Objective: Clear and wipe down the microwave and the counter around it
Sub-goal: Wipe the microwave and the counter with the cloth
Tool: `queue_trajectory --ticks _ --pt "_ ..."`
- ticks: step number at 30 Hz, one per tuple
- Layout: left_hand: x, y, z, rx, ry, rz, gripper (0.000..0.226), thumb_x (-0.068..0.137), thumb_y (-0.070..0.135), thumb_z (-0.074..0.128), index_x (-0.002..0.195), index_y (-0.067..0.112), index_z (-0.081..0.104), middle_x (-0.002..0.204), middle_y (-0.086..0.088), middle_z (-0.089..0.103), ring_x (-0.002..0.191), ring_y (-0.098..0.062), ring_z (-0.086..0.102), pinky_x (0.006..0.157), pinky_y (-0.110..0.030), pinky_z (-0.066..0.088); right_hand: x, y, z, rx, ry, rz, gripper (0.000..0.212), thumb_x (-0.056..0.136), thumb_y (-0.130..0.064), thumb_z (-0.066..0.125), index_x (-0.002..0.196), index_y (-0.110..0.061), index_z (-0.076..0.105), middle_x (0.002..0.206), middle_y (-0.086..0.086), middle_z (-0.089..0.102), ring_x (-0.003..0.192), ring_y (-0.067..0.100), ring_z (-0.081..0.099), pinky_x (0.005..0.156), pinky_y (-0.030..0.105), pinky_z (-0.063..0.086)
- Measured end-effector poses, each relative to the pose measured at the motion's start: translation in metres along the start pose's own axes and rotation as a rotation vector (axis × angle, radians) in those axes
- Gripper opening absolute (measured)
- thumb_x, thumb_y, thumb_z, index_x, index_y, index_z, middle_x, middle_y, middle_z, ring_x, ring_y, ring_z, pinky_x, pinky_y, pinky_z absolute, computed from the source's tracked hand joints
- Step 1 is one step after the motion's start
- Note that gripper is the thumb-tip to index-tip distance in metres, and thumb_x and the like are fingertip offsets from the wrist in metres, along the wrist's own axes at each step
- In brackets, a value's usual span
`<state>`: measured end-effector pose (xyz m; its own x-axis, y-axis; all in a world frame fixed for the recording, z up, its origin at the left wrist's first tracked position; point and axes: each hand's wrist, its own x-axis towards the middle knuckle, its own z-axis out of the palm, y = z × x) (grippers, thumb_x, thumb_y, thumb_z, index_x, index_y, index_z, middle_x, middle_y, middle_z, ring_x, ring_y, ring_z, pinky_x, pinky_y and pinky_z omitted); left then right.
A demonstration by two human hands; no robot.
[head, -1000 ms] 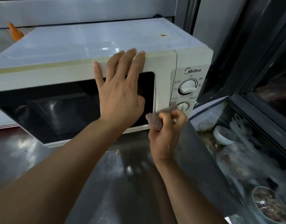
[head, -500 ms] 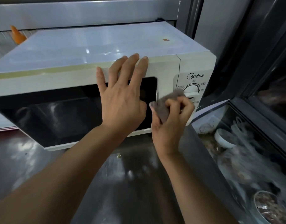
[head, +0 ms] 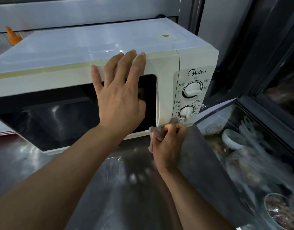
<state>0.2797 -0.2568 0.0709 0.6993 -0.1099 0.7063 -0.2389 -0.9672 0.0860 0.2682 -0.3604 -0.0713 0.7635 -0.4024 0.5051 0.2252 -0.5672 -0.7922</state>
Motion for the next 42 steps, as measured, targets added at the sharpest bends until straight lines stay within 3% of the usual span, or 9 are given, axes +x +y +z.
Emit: queue_trajectory --ticks 4,8,14,25,29,31,34,38,42 --pt "-0.001 0.002 -0.002 -0.010 -0.006 -0.003 0.084 0.063 0.011 0.059 0.143 0.021 0.034 0.147 0.002 0.036 0.137 -0.023 0.024 0.112 -0.055 0.004 0.007 -0.023 -0.014 0.143 0.105 -0.079 0.031 0.077 -0.016 0.076 0.086 0.003 0.054 0.107 0.015 0.046 0.099 0.020 0.052 0.089 0.005 0.037" --pt "0.000 0.001 0.001 0.002 0.010 0.000 0.084 0.063 0.012 0.058 0.143 0.020 0.035 0.146 0.001 0.037 0.137 -0.024 0.024 0.111 -0.056 0.004 0.021 -0.026 -0.012 0.199 0.165 -0.142 0.031 0.080 -0.013 0.075 0.090 0.006 0.054 0.113 0.018 0.048 0.104 0.027 0.056 0.088 0.035 0.051" --pt "-0.001 0.003 0.001 0.004 -0.001 -0.019 0.086 0.061 0.010 0.059 0.143 0.020 0.034 0.146 0.001 0.036 0.137 -0.024 0.023 0.111 -0.057 0.005 -0.009 0.016 -0.008 0.064 -0.114 -0.014 0.028 0.071 0.011 0.068 0.096 0.002 0.059 0.122 0.014 0.041 0.117 0.024 0.048 0.100 0.039 0.044" --pt "0.000 0.004 0.000 -0.001 -0.013 -0.017 0.086 0.062 0.009 0.059 0.144 0.021 0.032 0.147 0.001 0.034 0.139 -0.024 0.021 0.112 -0.057 0.004 0.049 0.042 -0.032 0.179 0.137 0.456 0.033 0.083 0.002 0.058 0.115 0.001 0.050 0.129 0.018 0.037 0.097 0.016 0.050 0.066 -0.009 0.035" --pt "0.000 0.003 0.001 0.001 -0.011 -0.016 0.085 0.063 0.011 0.058 0.144 0.020 0.033 0.147 0.000 0.034 0.139 -0.025 0.021 0.112 -0.058 0.004 0.047 0.030 -0.011 0.341 0.050 0.583 0.038 0.092 -0.009 0.049 0.126 0.002 0.037 0.120 0.032 0.049 0.095 0.043 0.059 0.081 0.046 0.055" --pt "0.000 0.003 0.002 0.004 -0.010 -0.017 0.085 0.063 0.011 0.059 0.144 0.020 0.033 0.147 0.000 0.034 0.139 -0.025 0.022 0.112 -0.058 0.004 0.037 0.017 -0.003 0.347 0.037 0.584 0.020 0.096 -0.009 0.044 0.113 0.001 0.044 0.105 0.036 0.053 0.089 0.047 0.058 0.076 0.053 0.051" --pt "0.000 0.004 0.003 0.011 0.000 -0.029 0.085 0.063 0.010 0.060 0.143 0.020 0.033 0.147 0.001 0.035 0.138 -0.024 0.021 0.112 -0.058 0.003 0.007 -0.008 0.006 0.345 -0.046 0.503 0.007 0.095 0.001 0.041 0.100 0.004 0.044 0.099 0.035 0.051 0.086 0.047 0.054 0.069 0.041 0.045" --pt "0.000 0.004 0.003 0.017 -0.001 -0.026 0.085 0.062 0.009 0.061 0.143 0.019 0.034 0.146 -0.001 0.036 0.137 -0.024 0.022 0.112 -0.059 0.005 -0.022 -0.017 0.010 0.323 -0.089 0.397 0.011 0.092 0.001 0.048 0.103 -0.002 0.050 0.101 0.015 0.055 0.102 0.025 0.053 0.085 -0.001 0.031" --pt "0.000 0.004 0.003 0.022 -0.011 -0.034 0.086 0.062 0.009 0.061 0.143 0.020 0.033 0.147 0.001 0.034 0.138 -0.023 0.020 0.112 -0.058 0.004 0.018 0.001 -0.006 0.385 0.110 0.464 0.017 0.085 0.012 0.046 0.094 -0.002 0.047 0.084 0.014 0.053 0.077 0.028 0.056 0.064 0.000 0.038"
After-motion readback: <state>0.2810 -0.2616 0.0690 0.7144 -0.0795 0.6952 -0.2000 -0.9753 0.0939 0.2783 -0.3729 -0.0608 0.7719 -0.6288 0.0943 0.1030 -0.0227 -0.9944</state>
